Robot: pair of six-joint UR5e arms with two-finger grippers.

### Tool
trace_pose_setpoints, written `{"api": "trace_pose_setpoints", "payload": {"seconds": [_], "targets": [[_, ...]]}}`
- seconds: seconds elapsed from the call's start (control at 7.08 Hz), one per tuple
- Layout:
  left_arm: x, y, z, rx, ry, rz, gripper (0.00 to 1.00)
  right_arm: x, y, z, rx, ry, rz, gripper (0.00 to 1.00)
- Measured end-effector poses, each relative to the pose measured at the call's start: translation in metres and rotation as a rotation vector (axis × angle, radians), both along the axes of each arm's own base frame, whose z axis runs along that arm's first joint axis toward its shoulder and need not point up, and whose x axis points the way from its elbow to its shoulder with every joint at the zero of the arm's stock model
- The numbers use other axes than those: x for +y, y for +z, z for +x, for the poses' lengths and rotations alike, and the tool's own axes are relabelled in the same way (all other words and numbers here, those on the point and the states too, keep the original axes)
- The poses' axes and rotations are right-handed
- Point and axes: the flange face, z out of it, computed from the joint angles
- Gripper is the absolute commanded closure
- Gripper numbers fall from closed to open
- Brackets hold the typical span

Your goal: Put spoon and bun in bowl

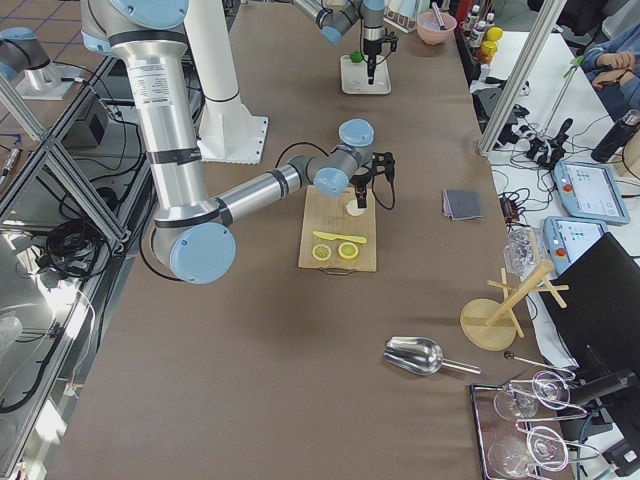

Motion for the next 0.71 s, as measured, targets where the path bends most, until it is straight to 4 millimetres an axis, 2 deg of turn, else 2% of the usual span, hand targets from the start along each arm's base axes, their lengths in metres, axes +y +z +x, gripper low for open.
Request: {"api": "trace_pose_setpoints", "payload": {"seconds": [0.14,0.28,0.42,0.56,0.71], "targets": [[0.013,-0.046,0.034,0.05,-0.007,-0.014,1.0,-0.003,0.004,-0.012,0.014,0.0,-0.003,0.17],[0.024,-0.08,0.06,0.08,-0.018,-0.014,1.0,-0.004,0.01,-0.022,0.029,-0.003,-0.008,0.26],[0.028,-0.106,0.08,0.1,-0.021,-0.006,1.0,-0.003,0.015,-0.029,0.039,-0.01,-0.012,0.41],[0.026,-0.128,0.095,0.115,-0.02,0.003,1.0,0.0,0.018,-0.034,0.043,-0.017,-0.015,0.62],[0.021,-0.143,0.107,0.12,-0.022,0.01,1.0,0.001,0.019,-0.036,0.044,-0.023,-0.017,0.87]]}}
